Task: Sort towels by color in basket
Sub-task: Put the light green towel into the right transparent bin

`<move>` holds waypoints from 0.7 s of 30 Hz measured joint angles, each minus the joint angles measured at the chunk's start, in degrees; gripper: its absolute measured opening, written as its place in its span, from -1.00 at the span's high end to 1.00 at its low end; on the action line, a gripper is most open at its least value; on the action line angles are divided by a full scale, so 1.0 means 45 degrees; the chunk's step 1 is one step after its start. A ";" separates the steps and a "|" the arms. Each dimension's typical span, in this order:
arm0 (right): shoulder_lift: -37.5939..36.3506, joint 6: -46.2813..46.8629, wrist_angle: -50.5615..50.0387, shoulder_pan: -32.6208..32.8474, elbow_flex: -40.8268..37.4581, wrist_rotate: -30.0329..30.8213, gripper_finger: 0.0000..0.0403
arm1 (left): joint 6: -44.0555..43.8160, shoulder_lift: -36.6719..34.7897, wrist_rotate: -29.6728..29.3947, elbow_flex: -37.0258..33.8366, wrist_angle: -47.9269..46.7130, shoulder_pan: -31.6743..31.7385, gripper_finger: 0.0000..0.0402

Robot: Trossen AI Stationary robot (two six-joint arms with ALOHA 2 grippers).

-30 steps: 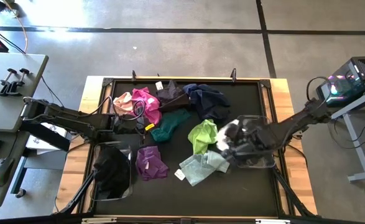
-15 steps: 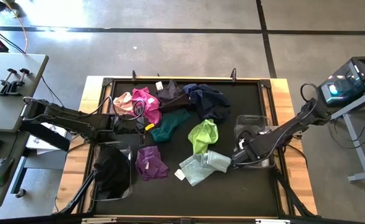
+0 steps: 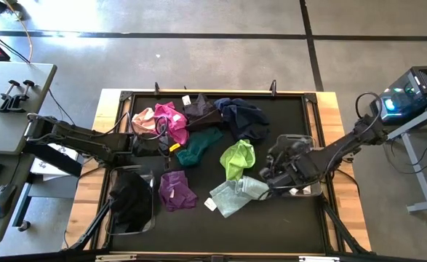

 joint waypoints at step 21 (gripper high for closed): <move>0.4302 -1.2290 1.1270 -0.4829 -0.1486 -0.4368 -0.28 | 0.0033 0.0000 0.0001 0.0000 -0.0087 0.0000 1.00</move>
